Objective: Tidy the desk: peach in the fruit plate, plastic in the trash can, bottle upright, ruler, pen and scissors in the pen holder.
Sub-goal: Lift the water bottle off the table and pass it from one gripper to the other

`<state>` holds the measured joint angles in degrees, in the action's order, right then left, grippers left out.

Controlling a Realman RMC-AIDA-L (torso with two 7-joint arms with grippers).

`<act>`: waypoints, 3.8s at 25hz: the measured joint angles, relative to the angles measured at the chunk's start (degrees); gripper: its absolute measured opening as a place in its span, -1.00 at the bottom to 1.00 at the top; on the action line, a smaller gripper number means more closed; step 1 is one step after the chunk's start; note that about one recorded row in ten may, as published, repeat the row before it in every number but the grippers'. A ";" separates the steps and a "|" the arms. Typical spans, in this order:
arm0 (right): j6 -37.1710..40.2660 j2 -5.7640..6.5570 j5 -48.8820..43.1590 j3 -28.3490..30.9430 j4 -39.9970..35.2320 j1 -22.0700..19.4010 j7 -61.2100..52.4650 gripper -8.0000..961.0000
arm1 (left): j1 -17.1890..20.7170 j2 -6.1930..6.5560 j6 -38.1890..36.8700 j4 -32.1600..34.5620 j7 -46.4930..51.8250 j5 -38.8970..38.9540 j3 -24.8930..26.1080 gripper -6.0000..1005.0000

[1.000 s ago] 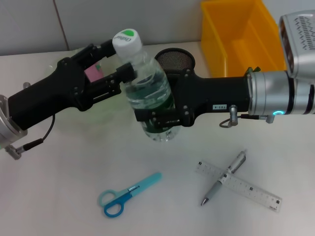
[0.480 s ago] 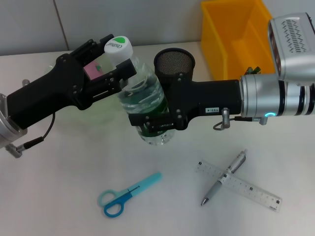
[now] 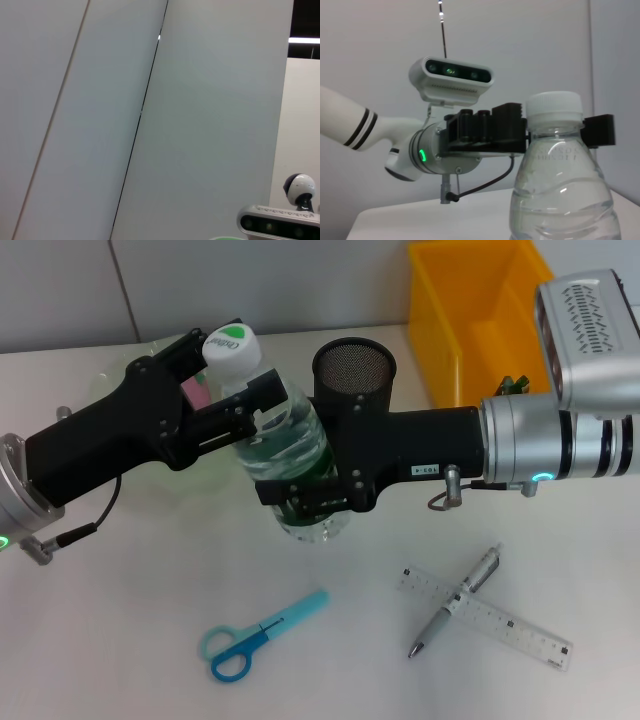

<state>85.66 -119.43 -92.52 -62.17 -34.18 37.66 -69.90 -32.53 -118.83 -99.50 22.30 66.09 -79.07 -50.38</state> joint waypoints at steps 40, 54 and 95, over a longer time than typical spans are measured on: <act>-0.85 -0.10 0.37 -1.11 0.09 0.05 0.92 0.60 | 0.63 0.18 0.10 -0.51 0.07 0.01 -0.25 0.61; -0.85 -0.10 0.43 -1.11 0.08 -0.09 0.92 0.60 | 0.57 0.18 0.10 -0.59 0.20 -0.21 -0.24 0.37; -2.08 -0.06 0.53 -3.81 -1.31 0.40 -1.50 0.60 | 0.19 0.36 0.48 -0.32 0.75 -0.47 -0.24 -0.13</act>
<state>83.58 -119.50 -91.99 -65.98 -35.50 38.06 -71.40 -32.33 -118.47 -99.02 21.97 66.84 -79.54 -50.62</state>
